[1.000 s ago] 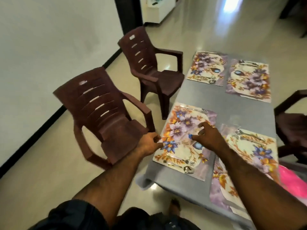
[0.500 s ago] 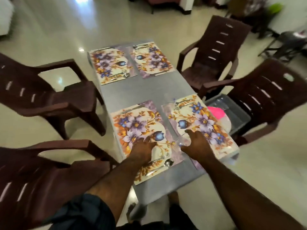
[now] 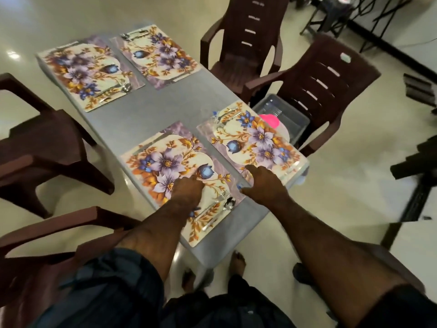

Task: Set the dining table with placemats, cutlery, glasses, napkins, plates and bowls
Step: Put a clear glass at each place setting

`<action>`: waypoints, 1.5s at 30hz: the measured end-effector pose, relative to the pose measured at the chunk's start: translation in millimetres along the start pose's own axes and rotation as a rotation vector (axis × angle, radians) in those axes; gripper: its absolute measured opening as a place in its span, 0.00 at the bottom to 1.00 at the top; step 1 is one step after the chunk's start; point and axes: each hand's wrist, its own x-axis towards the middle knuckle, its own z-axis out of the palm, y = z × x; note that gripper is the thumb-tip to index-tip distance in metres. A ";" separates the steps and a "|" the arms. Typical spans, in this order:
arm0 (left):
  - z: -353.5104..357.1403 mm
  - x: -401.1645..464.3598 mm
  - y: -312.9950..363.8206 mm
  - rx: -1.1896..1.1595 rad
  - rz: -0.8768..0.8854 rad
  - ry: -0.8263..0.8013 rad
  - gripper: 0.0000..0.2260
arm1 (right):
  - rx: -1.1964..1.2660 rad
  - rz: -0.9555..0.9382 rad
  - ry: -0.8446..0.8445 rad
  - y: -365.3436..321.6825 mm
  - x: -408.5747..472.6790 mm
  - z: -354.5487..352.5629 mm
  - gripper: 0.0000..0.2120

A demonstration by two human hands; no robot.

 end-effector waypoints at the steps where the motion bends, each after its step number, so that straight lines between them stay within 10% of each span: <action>1: -0.9 0.8 -0.4 0.007 0.012 -0.009 0.13 | -0.007 -0.004 0.008 -1.0 -1.8 0.6 0.39; 21: 0.7 -2.1 -10.8 0.019 0.086 0.025 0.16 | -0.041 0.053 -0.072 -25.4 1.0 -7.4 0.41; 32: -65.5 -18.5 -33.9 -0.487 -0.107 0.124 0.30 | 0.088 0.055 0.066 35.5 -0.1 -42.3 0.50; 45: -182.8 56.0 163.4 -0.537 0.051 0.383 0.30 | 0.107 -0.017 0.153 191.0 28.3 -84.2 0.46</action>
